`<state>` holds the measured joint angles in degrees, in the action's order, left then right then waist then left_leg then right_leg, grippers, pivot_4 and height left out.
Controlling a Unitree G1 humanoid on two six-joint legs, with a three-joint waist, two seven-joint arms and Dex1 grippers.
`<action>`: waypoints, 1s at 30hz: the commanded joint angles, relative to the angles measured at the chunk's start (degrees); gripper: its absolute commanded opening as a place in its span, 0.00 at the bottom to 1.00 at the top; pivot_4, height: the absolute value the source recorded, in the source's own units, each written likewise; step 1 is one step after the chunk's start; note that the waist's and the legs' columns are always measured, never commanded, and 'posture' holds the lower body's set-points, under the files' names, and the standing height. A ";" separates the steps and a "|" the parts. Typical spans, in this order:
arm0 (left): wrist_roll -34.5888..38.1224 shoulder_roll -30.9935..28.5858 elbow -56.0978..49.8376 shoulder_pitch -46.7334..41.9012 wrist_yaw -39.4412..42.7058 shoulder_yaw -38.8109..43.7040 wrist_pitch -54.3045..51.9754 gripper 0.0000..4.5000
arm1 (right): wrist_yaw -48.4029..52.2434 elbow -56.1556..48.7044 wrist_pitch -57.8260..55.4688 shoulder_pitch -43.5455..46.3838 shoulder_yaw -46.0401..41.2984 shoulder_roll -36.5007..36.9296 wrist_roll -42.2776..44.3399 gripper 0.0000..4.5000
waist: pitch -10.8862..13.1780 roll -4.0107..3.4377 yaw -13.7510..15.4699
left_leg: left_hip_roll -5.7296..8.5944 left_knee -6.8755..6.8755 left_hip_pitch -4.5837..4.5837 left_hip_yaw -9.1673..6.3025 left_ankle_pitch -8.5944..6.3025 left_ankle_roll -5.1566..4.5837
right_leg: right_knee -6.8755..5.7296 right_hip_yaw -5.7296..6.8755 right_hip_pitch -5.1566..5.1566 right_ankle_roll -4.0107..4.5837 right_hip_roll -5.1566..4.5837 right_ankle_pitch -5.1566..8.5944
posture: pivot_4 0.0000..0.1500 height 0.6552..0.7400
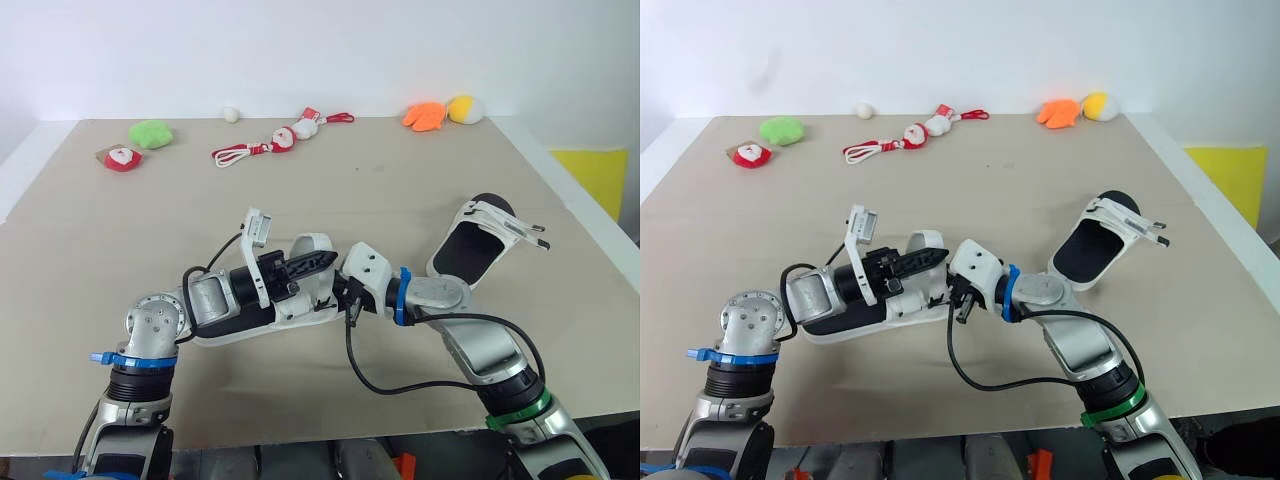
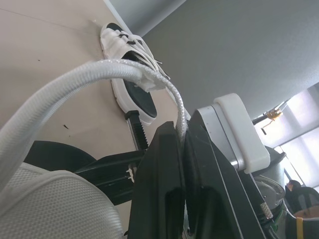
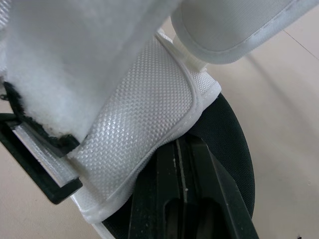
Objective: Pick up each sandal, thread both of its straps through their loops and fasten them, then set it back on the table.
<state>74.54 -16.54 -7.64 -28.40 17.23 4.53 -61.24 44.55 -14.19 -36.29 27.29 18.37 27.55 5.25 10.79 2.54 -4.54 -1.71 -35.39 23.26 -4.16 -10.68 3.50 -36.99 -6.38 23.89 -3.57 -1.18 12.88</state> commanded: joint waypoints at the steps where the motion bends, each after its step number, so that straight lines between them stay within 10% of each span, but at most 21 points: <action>1: 1.48 0.11 -1.13 -1.12 0.33 1.04 -0.74 0.03 | -0.24 1.03 -0.47 -0.12 1.41 -0.22 -0.75 0.00 | 0.00 0.00 0.00 | 0.00 0.00 0.00 0.00 0.00 0.00 | 0.00 0.00 0.00 0.00 0.00 0.00 | 1.00 1.00; 30: 4.32 2.35 2.11 -2.11 -0.54 4.80 -0.60 0.03 | -0.49 1.20 -0.59 -0.28 1.49 -0.60 -0.73 0.00 | 0.00 0.00 -0.08 | 0.00 0.00 -0.01 0.00 0.00 0.00 | 0.00 0.00 0.01 -0.01 0.01 0.00 | 1.00 1.00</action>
<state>78.08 -14.35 -5.88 -29.77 15.74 8.24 -62.44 44.41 -13.99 -36.29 27.34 18.38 27.27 5.25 10.79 2.54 -4.62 -1.71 -35.40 23.25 -4.16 -10.68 3.50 -36.99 -6.38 23.90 -3.57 -1.17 12.88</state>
